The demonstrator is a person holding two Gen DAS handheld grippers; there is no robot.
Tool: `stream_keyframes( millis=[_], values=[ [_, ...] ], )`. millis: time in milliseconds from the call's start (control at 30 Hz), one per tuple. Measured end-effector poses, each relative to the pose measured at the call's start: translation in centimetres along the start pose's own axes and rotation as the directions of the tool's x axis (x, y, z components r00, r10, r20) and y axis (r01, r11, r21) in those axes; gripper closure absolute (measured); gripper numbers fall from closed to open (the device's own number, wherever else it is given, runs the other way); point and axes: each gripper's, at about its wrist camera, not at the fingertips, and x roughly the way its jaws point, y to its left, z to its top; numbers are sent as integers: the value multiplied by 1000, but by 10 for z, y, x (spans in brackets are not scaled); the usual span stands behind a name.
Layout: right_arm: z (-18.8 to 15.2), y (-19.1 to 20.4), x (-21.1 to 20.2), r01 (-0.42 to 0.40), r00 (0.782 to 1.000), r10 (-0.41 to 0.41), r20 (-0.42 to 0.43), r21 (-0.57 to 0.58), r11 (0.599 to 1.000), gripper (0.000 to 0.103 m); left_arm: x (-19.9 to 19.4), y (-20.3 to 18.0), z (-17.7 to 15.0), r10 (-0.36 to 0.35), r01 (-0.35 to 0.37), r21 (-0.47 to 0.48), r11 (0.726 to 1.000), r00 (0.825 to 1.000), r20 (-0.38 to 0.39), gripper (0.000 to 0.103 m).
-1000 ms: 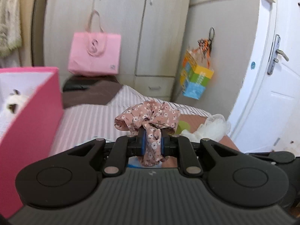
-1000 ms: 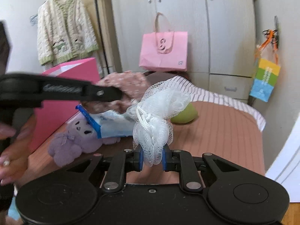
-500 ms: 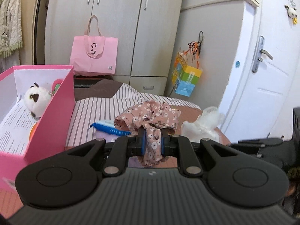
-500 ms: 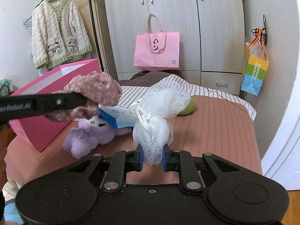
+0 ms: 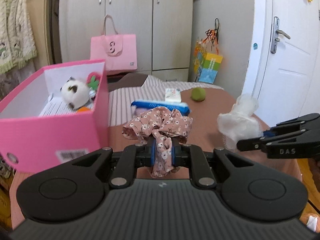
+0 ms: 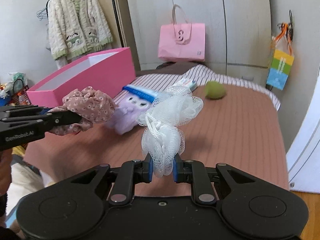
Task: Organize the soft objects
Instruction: 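Lift and carry the scrunchie and mesh puff over the pink box with both grippers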
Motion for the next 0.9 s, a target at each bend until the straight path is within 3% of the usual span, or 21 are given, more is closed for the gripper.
stream_keyframes(
  millis=[233, 333, 600, 800, 900],
  values=[
    [-3, 24, -10, -36, 999, 36, -11, -39, 999, 81, -17, 14, -14, 71, -71, -5, 997, 995, -72, 90],
    [-1, 38, -13, -53, 999, 53, -14, -71, 996, 81, -25, 23, -16, 68, -69, -9, 998, 993, -102, 90],
    [2, 77, -4, -224, 973, 211, -97, -145, 964, 81, -53, 56, -12, 112, -116, -9, 993, 979, -168, 90],
    [17, 107, -12, -315, 949, 301, -95, -215, 924, 81, -90, 74, 6, 197, -195, 24, 980, 977, -86, 89],
    [28, 120, -15, -337, 942, 326, -83, -247, 909, 81, -102, 82, 19, 190, -190, 13, 982, 980, -50, 89]
  ],
)
